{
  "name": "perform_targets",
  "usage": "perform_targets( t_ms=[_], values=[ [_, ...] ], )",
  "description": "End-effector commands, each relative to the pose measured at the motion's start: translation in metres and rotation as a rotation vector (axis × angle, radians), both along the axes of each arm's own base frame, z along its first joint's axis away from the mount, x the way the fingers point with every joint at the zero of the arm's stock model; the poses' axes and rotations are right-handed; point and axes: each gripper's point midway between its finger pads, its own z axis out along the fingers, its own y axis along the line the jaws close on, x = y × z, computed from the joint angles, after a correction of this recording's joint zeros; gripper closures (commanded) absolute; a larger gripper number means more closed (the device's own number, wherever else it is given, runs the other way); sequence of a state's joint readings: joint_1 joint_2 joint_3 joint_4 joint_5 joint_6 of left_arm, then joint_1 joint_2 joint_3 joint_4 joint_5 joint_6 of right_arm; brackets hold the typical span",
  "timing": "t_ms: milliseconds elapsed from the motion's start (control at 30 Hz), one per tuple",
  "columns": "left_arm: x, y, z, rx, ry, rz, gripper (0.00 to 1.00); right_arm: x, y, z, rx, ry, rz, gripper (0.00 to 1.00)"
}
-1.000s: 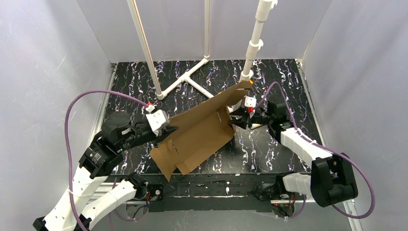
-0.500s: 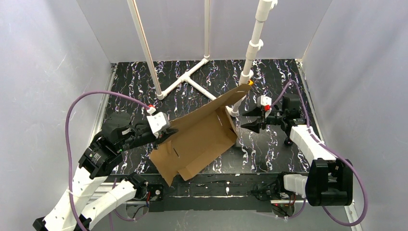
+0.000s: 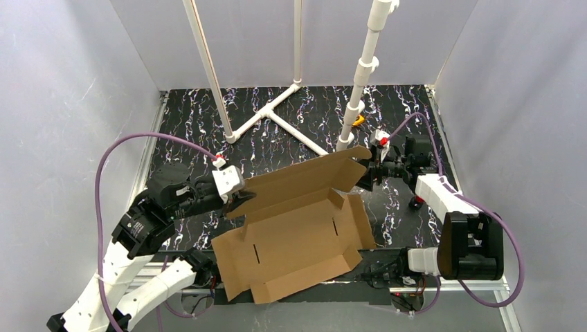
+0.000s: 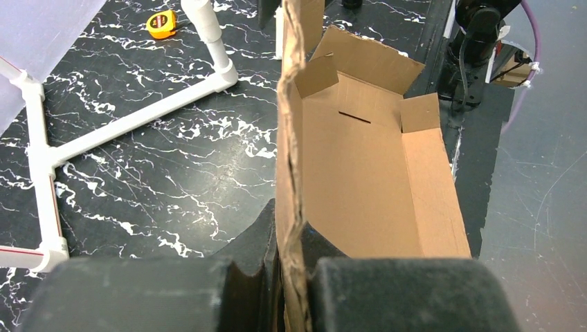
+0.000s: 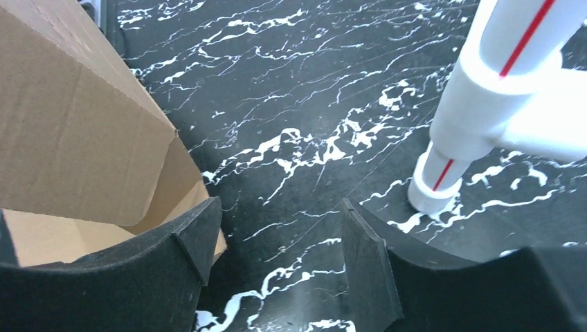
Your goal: Fold the paper box
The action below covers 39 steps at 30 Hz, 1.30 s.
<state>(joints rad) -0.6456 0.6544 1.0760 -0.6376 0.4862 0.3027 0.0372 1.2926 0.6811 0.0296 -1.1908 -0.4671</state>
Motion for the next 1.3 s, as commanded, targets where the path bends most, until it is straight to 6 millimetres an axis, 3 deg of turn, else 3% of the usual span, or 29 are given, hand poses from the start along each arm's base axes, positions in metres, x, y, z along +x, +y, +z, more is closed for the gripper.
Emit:
perform_targets(
  t_ms=[0,167,400,800,933,1067,1267],
  values=[
    [0.003,0.002,0.005,-0.015,-0.027,0.021,1.00,-0.015,-0.004,-0.001,-0.044,0.076,0.023,0.28],
    [0.016,0.007,0.010,-0.014,-0.078,0.085,1.00,-0.004,-0.027,0.010,-0.023,0.072,-0.061,0.27],
    [0.021,0.009,0.057,-0.068,-0.210,0.093,1.00,0.007,-0.042,0.019,-0.019,0.073,-0.114,0.26],
    [0.040,0.010,0.111,-0.043,-0.419,0.110,1.00,0.069,-0.064,0.022,-0.019,0.076,-0.415,0.29],
    [0.045,0.002,0.105,-0.011,-0.431,0.066,1.00,0.083,-0.059,0.023,0.001,0.051,-0.408,0.29],
    [0.045,-0.005,0.084,0.000,-0.387,0.033,1.00,0.094,-0.049,0.020,0.005,0.013,-0.384,0.29],
    [0.053,0.006,0.048,0.077,-0.368,0.092,1.00,0.088,-0.027,0.012,0.008,-0.017,-0.322,0.28]
  ],
)
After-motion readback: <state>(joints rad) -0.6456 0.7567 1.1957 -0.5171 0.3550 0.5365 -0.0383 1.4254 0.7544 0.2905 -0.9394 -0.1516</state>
